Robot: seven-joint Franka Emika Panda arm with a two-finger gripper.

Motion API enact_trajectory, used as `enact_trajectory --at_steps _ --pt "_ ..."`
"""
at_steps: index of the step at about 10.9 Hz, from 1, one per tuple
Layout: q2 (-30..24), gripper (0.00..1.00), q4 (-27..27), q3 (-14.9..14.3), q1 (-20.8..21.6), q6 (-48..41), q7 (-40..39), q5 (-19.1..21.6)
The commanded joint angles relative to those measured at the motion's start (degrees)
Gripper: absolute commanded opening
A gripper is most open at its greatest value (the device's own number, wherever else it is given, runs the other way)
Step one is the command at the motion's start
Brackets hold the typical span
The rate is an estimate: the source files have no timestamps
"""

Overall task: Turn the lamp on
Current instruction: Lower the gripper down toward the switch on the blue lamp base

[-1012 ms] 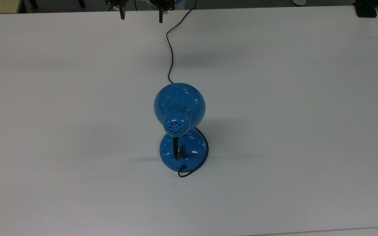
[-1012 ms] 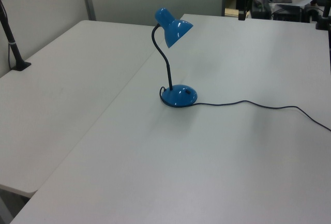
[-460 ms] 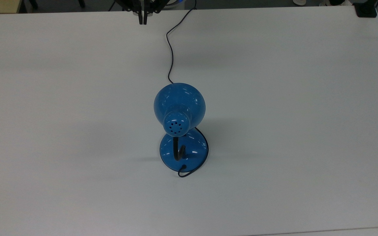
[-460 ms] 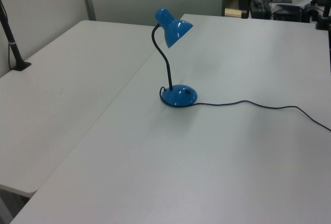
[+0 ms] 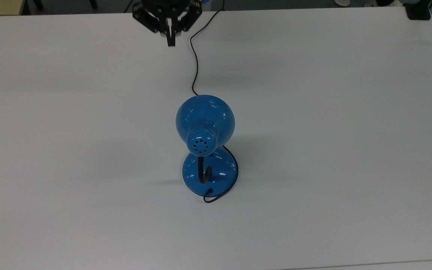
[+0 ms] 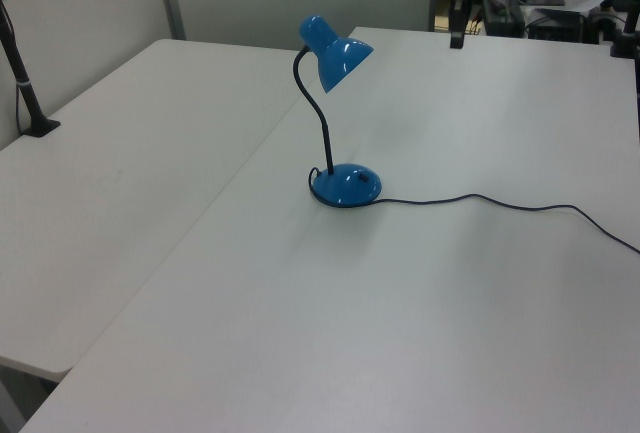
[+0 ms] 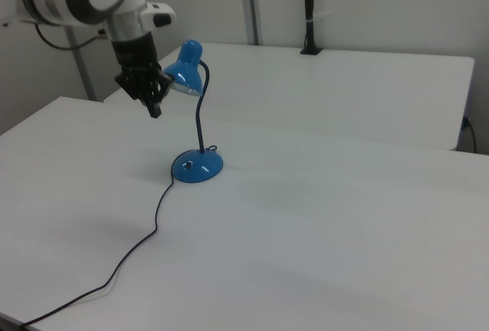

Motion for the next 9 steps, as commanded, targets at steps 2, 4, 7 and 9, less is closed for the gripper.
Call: enact_trajectory --at_steps 2,4,7,9 --pt "-0.3 0.03 -10.7 -0.1 2.8 15.9 0.6 0.8" --pt "0.4 0.03 -15.9 -0.1 3.5 26.2 3.7 0.8" --pt "5.4 0.03 -18.2 -0.1 5.0 37.9 7.8 0.4" --pt "9.5 0.03 -19.6 -0.1 5.5 47.7 9.9 0.1"
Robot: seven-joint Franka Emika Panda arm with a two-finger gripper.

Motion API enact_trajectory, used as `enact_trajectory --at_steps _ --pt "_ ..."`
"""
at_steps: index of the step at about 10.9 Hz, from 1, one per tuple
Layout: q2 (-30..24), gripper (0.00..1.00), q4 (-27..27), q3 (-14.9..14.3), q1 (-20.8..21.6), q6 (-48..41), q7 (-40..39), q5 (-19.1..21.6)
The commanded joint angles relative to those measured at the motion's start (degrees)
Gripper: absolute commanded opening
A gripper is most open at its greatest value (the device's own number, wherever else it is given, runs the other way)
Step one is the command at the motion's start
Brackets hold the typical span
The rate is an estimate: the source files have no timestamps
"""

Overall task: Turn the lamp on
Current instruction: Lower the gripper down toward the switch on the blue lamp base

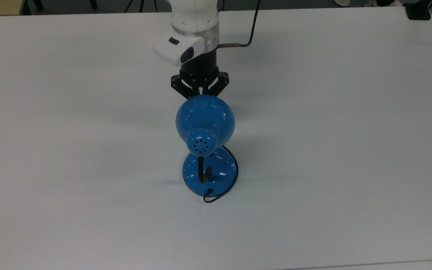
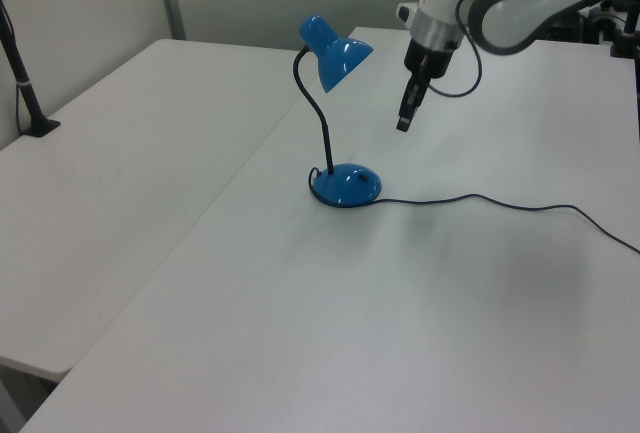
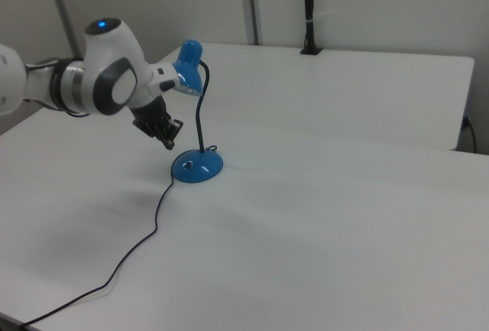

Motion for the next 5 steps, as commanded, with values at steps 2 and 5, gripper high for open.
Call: enact_trajectory --at_steps 2,5 --pt "5.7 0.03 -2.0 -0.5 1.1 14.5 2.6 0.0" --pt "8.4 0.03 -1.9 -0.5 1.1 18.9 2.6 -0.2"
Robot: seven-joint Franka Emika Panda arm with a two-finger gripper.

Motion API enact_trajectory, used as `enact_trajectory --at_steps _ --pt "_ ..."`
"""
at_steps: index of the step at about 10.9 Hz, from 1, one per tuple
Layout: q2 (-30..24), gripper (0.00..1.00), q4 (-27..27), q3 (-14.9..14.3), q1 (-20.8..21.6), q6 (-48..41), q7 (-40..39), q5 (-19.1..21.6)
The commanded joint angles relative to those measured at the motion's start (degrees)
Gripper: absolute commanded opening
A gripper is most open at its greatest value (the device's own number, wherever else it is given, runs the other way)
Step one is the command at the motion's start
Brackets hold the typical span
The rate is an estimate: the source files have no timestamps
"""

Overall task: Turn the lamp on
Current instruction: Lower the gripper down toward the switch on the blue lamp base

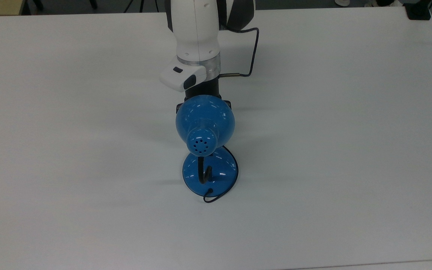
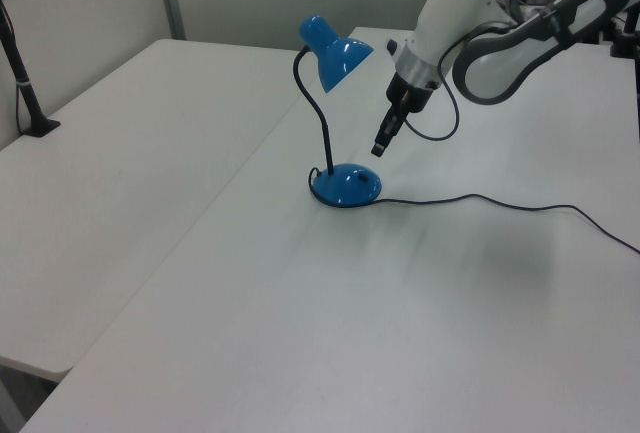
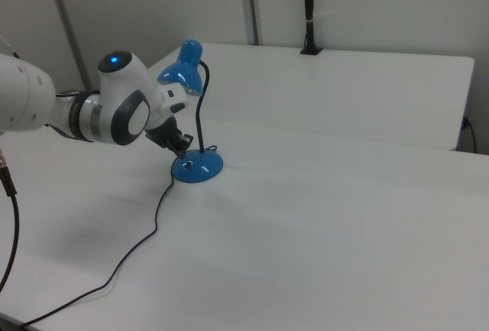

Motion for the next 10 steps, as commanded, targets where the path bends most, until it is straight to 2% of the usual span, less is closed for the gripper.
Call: enact_trajectory --at_steps 1,10 --pt "1.6 0.03 -0.5 -0.5 0.9 4.6 1.5 -0.2" --pt "5.7 0.04 -0.2 -0.5 1.1 11.4 1.5 -1.5"
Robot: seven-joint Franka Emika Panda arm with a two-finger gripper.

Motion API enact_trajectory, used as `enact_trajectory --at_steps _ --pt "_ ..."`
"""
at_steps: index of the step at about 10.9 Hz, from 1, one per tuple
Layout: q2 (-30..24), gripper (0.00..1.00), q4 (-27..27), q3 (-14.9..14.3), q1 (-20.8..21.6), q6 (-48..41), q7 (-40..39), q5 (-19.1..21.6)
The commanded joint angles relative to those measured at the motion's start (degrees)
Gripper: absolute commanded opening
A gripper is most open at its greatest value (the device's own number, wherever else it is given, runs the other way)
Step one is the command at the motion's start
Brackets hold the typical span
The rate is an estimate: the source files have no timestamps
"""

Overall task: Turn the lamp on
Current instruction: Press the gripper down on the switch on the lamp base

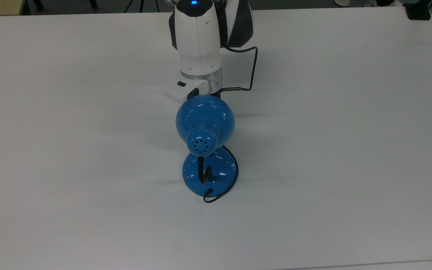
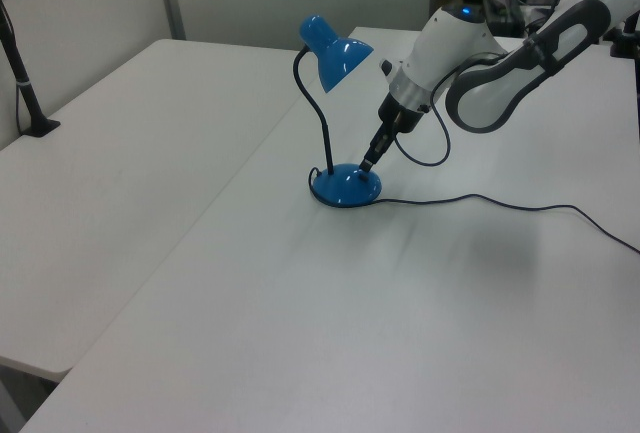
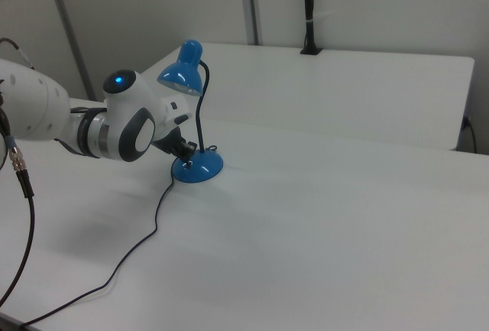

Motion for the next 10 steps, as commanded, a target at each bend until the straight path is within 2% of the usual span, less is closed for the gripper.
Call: enact_trajectory --at_steps 1,10 --pt "0.9 0.04 -0.1 -0.5 0.7 2.2 1.5 -1.1" --pt "2.4 0.03 0.0 -0.5 0.4 4.9 1.5 -3.2"
